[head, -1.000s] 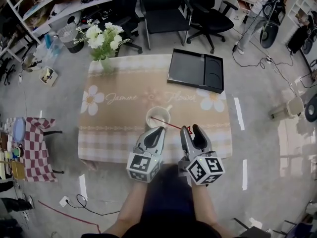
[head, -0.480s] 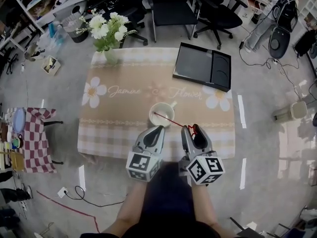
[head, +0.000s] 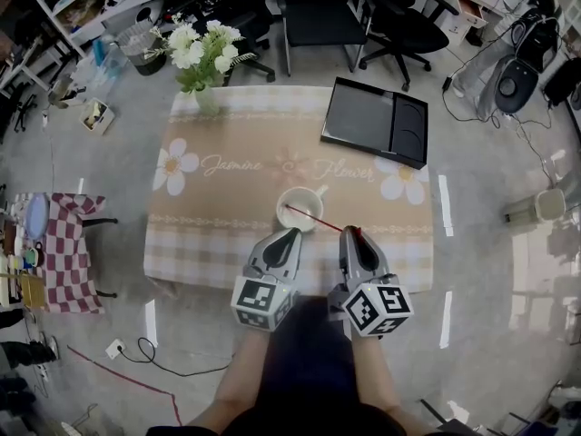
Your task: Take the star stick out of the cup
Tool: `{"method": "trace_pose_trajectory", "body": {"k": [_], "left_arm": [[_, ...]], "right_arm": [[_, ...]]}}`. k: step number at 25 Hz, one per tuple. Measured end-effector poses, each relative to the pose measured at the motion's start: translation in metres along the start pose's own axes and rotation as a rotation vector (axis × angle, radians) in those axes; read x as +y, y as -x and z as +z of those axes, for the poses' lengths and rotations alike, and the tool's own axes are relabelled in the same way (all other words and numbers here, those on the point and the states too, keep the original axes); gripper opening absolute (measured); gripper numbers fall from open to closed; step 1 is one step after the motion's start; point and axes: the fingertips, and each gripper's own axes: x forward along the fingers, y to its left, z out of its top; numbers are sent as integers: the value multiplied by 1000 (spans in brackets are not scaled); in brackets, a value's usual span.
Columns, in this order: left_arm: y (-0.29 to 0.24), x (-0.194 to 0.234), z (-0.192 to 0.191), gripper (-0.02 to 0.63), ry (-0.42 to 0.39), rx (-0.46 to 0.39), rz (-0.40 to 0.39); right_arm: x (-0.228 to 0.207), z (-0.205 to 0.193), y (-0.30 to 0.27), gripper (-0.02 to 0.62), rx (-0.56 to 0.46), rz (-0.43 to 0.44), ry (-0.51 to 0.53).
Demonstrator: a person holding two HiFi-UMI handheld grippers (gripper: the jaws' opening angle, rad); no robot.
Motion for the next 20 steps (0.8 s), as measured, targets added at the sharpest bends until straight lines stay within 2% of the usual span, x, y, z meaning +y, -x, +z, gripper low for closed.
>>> {"method": "trace_pose_trajectory", "body": {"k": [20], "left_arm": [[2,-3,6,12,-17,-10,-17]], "right_arm": [[7,8,6,15,-22,18,-15]]}}
